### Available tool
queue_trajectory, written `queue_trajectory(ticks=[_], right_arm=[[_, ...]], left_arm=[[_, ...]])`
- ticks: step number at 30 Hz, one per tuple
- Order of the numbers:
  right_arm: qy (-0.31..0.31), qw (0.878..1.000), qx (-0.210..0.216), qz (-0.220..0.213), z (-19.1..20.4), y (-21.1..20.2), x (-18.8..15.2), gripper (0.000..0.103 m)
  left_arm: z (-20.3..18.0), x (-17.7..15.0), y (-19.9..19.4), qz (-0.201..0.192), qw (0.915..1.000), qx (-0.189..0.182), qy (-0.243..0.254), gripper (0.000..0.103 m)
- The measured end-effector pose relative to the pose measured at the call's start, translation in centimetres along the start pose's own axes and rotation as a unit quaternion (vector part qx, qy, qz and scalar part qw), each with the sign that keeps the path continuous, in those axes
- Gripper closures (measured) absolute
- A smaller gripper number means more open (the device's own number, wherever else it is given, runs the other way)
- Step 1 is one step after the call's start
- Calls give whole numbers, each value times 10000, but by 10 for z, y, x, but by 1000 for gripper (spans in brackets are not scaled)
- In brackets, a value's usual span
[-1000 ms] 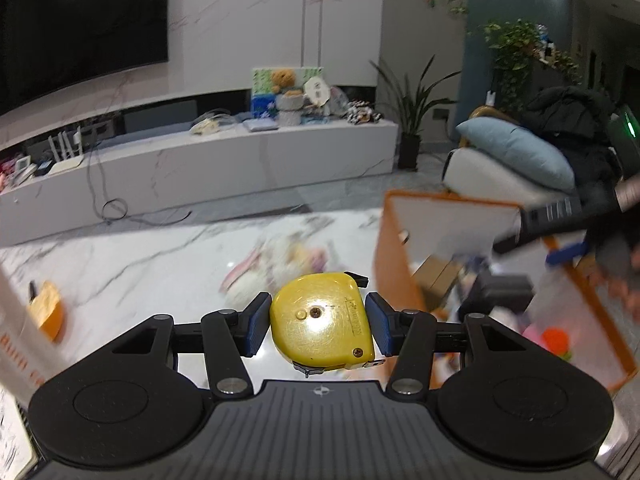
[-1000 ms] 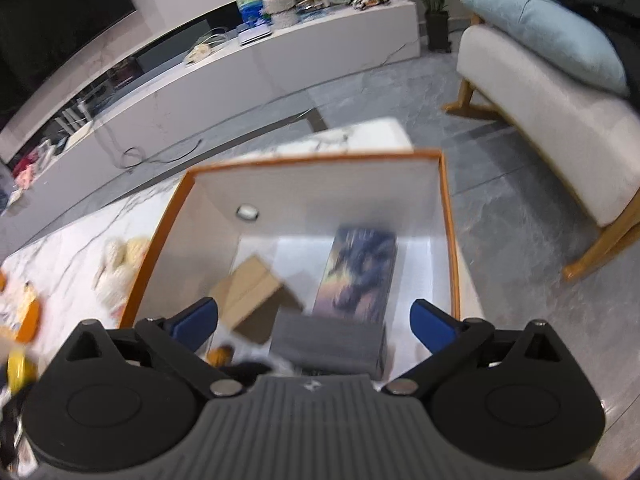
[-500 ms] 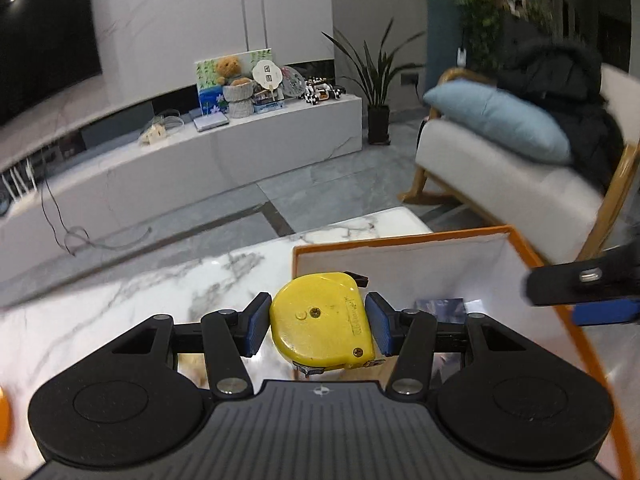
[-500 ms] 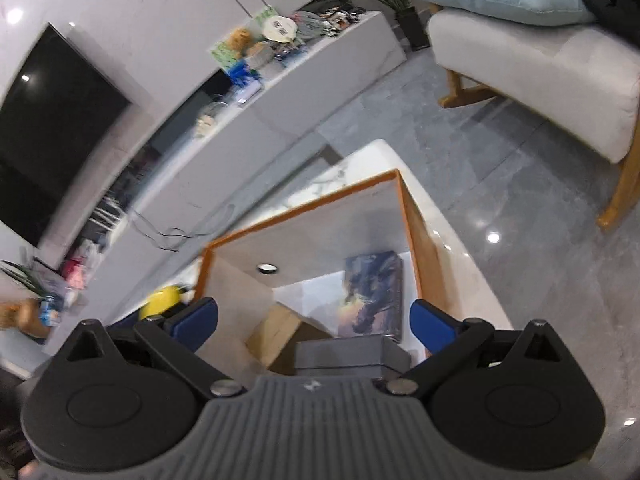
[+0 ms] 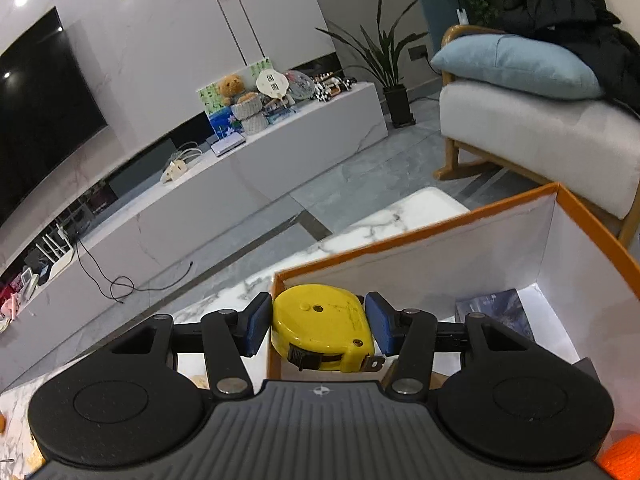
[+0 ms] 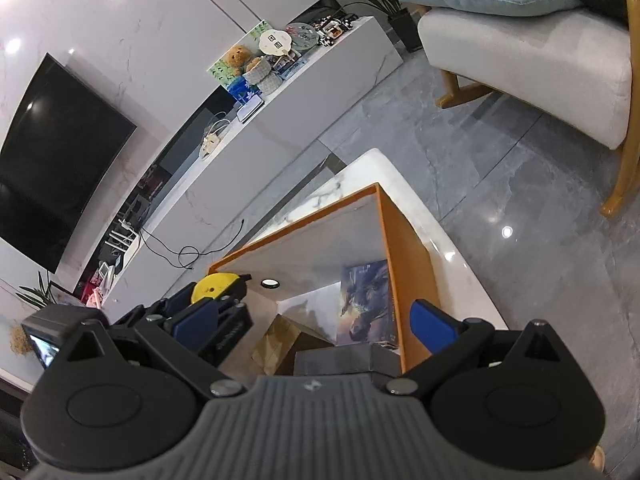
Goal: Organize objects
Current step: 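Lower the yellow tape measure into the orange box and open the left tool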
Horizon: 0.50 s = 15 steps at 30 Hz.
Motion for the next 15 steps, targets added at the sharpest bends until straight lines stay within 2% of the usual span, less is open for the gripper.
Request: queue_trajectory(ticks=[2,5,8,15], right_arm=[[30,10000,-6,4,-2,-1,0,1],[54,10000,-31,-35,-4,-3,-1,1],[23,10000,27,13,1,0,-4,1],[-168,9998,48,65,7,1,-7,1]], left_arm=[[2,-1,-1,-49,10000,28,-62,41],[4,2,3,-55,9999,125,97,26],[4,2,4,-33,9991,247,353,21],[7,0,0,-42,9995,214,206,17]])
Point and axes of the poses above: each gripper's, at about its wrist camera, not at the fingertips, and y roughly the way its jaws point, z to its left, x to its top, the point moved 5 cm from there along y, roughly the way its jaws point, and after that the axes turned 5 degrees about -z, right-handed, at the moved point
